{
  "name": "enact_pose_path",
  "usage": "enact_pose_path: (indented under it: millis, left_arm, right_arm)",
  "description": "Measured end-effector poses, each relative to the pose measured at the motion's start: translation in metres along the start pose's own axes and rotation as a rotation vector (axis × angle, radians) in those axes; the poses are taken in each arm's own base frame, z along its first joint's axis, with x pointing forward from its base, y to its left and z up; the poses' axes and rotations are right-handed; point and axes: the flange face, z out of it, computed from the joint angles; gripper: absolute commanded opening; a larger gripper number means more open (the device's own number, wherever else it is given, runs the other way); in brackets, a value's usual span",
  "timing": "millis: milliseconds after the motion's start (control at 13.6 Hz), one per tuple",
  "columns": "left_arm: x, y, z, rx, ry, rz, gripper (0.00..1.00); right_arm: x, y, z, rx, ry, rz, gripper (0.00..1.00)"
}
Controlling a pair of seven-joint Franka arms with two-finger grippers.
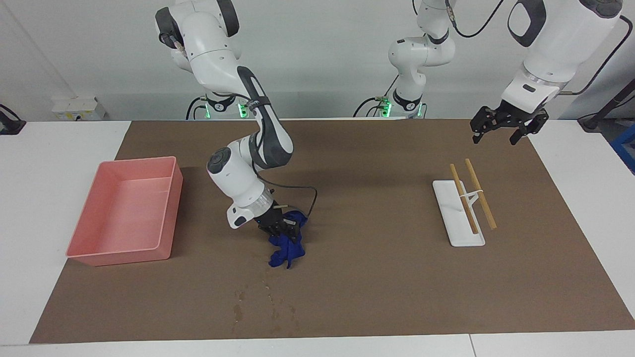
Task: Wipe water with towel using both arms
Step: 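Wipe the towel across the water puddle with the right gripper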
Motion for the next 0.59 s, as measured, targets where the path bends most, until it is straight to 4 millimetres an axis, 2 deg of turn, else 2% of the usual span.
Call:
enact_pose_path:
  millis: [295,589]
  left_arm:
    - [0.0,0.0,0.0,0.0,0.0,0.0,1.0]
    - [0.0,0.0,0.0,0.0,0.0,0.0,1.0]
  right_arm:
    - [-0.0022,0.0003,0.0028,-0.003,0.006,-0.031,0.0]
    - [-0.0017,0.0008,-0.0032,-0.129,-0.017,-0.254,0.0]
